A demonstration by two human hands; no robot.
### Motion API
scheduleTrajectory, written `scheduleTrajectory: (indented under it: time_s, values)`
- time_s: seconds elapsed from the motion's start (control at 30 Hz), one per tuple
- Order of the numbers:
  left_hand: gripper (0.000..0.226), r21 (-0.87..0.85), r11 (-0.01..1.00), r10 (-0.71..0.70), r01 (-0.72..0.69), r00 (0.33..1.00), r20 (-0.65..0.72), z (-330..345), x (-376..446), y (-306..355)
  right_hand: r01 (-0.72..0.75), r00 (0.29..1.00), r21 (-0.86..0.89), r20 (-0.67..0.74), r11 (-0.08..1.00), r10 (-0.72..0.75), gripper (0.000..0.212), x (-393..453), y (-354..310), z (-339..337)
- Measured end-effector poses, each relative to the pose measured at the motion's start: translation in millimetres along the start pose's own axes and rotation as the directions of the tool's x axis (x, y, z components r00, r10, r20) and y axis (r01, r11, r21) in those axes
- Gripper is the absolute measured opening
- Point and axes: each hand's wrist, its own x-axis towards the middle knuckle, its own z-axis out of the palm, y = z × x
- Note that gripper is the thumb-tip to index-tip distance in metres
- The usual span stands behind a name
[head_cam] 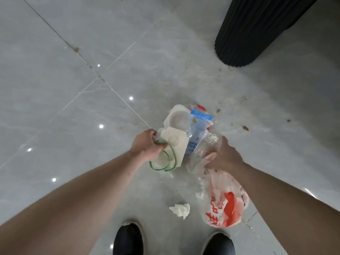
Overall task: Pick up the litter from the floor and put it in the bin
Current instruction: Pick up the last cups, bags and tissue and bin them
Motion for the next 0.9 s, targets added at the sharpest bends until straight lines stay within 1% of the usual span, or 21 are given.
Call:
scheduleTrajectory:
  time_s: [0.07, 0.2, 0.27, 0.33, 0.37, 0.53, 0.67, 0.77, 0.9]
  values:
    - [0.044, -0.009, 1.000, -0.029, 0.029, 1.000, -0.002, 4.2, 2.2, -0.6, -0.042, 0.999, 0.042, -0.006, 0.998, 0.042, 0.095, 3.2, 9.4, 4.0]
    - [0.025, -0.108, 0.993, -0.058, 0.055, 0.998, -0.033, 5.8, -4.4, -7.3, -0.123, 0.987, 0.115, -0.088, 0.986, 0.133, 0.048, -3.6, 19.8, 15.2]
    - [0.029, -0.134, 0.986, -0.104, 0.101, 0.994, -0.014, 3.0, -12.3, -14.0, -0.132, 0.979, 0.179, -0.127, 0.975, 0.156, 0.030, -11.4, 23.7, 16.9]
    - [0.036, -0.157, 0.976, -0.152, 0.150, 0.988, 0.002, -2.7, -24.6, -21.6, -0.142, 0.973, 0.243, -0.141, 0.960, 0.180, 0.018, -24.3, 29.3, 15.1]
    - [0.036, -0.165, 0.972, -0.172, 0.170, 0.985, -0.002, -6.9, -32.1, -25.0, -0.144, 0.972, 0.269, -0.143, 0.952, 0.187, 0.014, -33.7, 31.8, 12.3]
    - [0.034, -0.144, 0.961, -0.238, 0.234, 0.971, -0.007, -44.9, -94.1, -31.7, -0.132, 0.969, 0.326, -0.158, 0.936, 0.192, 0.008, -107.2, 33.3, -18.6]
    - [0.040, -0.192, 0.946, -0.267, 0.261, 0.964, -0.003, -84.7, -166.9, -17.7, -0.094, 0.967, 0.385, -0.184, 0.918, 0.176, 0.012, -182.1, 10.6, -58.3]
    - [0.039, -0.145, 0.965, -0.225, 0.219, 0.974, -0.027, -126.7, -230.4, 0.7, -0.064, 0.966, 0.438, -0.197, 0.897, 0.166, 0.014, -244.0, -19.4, -95.4]
    - [0.036, -0.053, 0.990, -0.139, 0.134, 0.985, -0.098, -197.3, -321.7, 30.3, -0.032, 0.970, 0.477, -0.196, 0.878, 0.142, 0.015, -339.2, -68.5, -151.6]
